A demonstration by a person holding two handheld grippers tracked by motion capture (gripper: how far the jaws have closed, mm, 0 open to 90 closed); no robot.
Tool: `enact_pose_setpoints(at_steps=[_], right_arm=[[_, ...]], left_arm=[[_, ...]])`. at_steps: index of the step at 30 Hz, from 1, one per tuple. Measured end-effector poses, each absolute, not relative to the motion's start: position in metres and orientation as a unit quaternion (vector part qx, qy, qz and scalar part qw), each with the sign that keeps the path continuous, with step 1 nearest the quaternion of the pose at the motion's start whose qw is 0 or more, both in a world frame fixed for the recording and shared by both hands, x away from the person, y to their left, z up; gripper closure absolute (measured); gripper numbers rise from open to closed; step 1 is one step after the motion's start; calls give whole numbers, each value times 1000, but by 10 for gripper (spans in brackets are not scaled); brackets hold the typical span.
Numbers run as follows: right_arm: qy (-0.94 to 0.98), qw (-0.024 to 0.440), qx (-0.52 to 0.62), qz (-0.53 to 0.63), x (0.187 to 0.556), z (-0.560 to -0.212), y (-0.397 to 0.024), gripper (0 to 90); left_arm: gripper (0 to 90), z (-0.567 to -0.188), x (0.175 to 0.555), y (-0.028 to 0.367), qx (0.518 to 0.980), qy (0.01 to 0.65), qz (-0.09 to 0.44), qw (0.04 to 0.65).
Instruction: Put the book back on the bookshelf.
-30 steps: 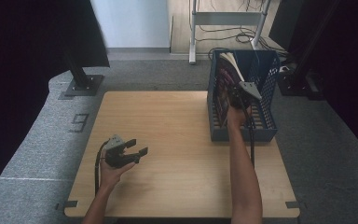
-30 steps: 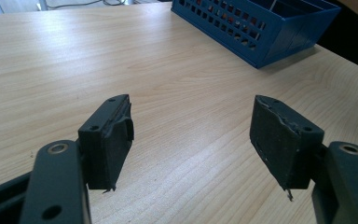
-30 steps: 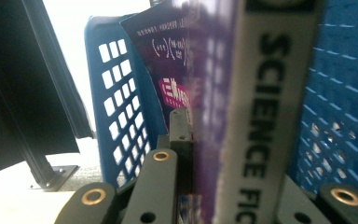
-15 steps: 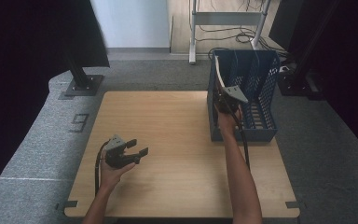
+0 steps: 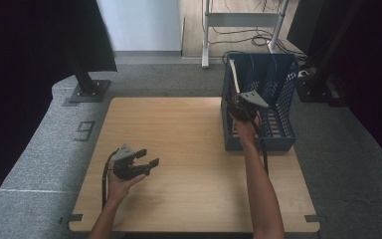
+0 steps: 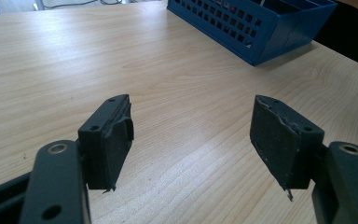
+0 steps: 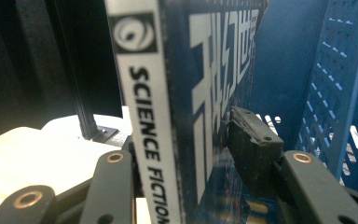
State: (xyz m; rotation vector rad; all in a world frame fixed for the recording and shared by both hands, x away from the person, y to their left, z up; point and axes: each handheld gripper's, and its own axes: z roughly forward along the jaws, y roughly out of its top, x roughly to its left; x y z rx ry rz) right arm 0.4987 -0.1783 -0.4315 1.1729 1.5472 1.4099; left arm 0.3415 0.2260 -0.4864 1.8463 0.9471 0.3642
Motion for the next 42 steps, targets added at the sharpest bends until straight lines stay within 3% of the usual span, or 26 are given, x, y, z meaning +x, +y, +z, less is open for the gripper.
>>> enact_pose_setpoints(at_steps=[29, 33, 34, 36, 42], right_arm=[[619, 357, 448, 537, 495, -433, -177, 498], [619, 365, 448, 532, 494, -433, -179, 603], [624, 383, 445, 515, 492, -431, -179, 720], [632, 401, 440, 498, 491, -430, -179, 771], [636, 425, 434, 476, 491, -429, -184, 801]], left_arm=[[301, -487, 341, 225, 762, 390, 149, 495], [301, -487, 341, 225, 762, 390, 149, 495], [301, -487, 341, 225, 763, 389, 149, 494], [301, -487, 341, 224, 763, 390, 149, 494], [301, -487, 342, 224, 764, 389, 149, 493]])
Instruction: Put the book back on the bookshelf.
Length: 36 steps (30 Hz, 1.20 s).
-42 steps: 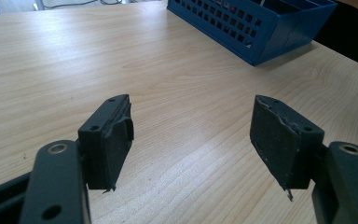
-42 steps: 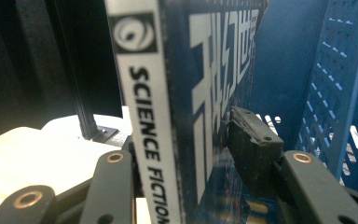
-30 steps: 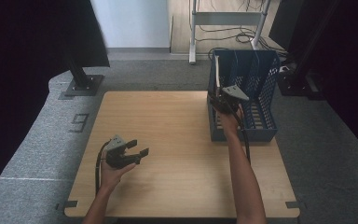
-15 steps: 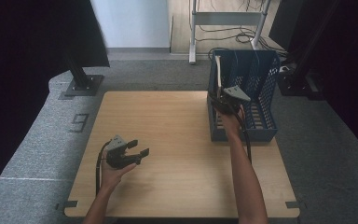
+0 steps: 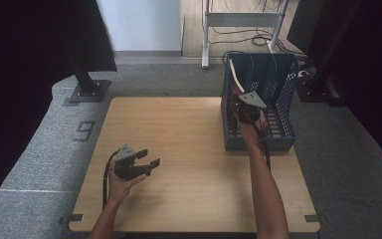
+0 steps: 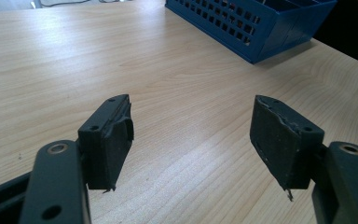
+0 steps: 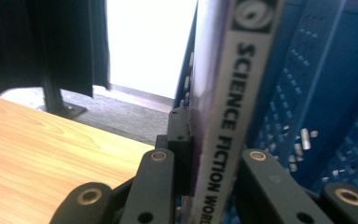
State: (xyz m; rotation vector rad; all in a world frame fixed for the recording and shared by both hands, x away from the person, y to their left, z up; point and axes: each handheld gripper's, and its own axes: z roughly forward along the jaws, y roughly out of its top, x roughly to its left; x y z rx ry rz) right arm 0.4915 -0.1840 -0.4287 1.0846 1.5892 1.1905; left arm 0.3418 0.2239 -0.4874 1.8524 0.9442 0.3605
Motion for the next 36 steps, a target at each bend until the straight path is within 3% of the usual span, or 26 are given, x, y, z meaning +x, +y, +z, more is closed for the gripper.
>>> enact_pose_setpoints(at_steps=[7, 22, 36], right_arm=[[638, 427, 427, 478, 492, -429, -188, 780], [640, 382, 416, 521, 486, -425, -178, 556], [638, 364, 424, 530, 481, -424, -183, 447]], left_arm=[[301, -488, 342, 224, 763, 391, 148, 493], [300, -488, 342, 223, 766, 388, 145, 492], [300, -488, 341, 222, 767, 387, 145, 491]])
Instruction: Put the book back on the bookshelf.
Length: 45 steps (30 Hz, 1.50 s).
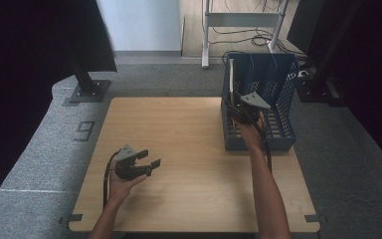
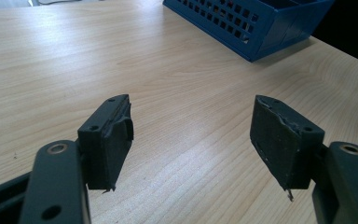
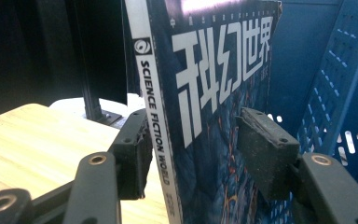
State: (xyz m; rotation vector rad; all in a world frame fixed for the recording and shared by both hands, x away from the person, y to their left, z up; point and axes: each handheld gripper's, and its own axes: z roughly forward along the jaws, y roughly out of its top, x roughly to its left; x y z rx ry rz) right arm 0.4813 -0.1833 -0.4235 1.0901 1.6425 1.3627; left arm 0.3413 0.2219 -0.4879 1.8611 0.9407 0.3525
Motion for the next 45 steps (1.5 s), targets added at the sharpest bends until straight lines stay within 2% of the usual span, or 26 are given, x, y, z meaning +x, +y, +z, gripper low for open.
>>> enact_pose_setpoints(at_steps=[15, 27, 45], right_arm=[[641, 353, 417, 540, 455, -420, -191, 396], [648, 340, 409, 545, 434, -426, -194, 396], [659, 316, 396, 556, 384, -440, -205, 391]], left_arm=[[300, -488, 341, 222, 766, 389, 147, 490], [299, -488, 340, 220, 769, 387, 147, 486], [299, -490, 338, 215, 774, 384, 149, 480]])
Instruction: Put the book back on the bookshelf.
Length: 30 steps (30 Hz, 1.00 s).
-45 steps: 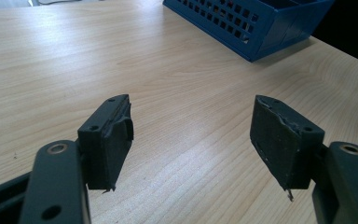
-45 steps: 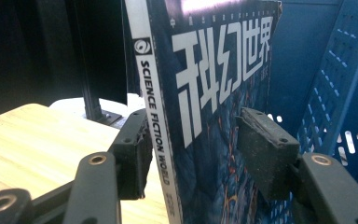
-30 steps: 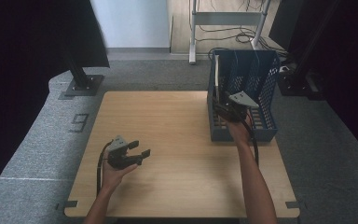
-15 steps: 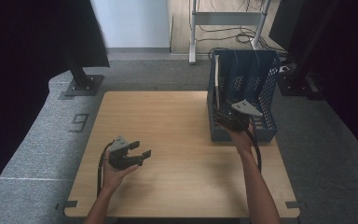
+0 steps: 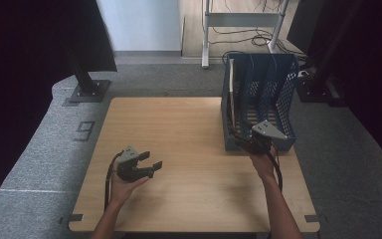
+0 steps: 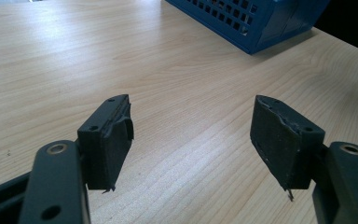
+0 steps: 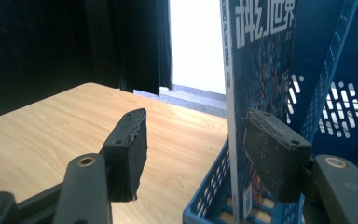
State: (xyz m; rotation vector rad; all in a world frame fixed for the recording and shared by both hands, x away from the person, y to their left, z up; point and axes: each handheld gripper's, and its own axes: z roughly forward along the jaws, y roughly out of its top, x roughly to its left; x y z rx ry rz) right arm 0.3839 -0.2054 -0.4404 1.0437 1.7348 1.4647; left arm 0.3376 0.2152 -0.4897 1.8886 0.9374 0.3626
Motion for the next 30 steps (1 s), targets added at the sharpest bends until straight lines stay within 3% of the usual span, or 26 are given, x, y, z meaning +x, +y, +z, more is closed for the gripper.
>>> enact_pose_setpoints(at_steps=[30], right_arm=[[687, 277, 394, 544, 330, -492, -214, 390]], left_arm=[[298, -493, 337, 212, 779, 382, 143, 475]])
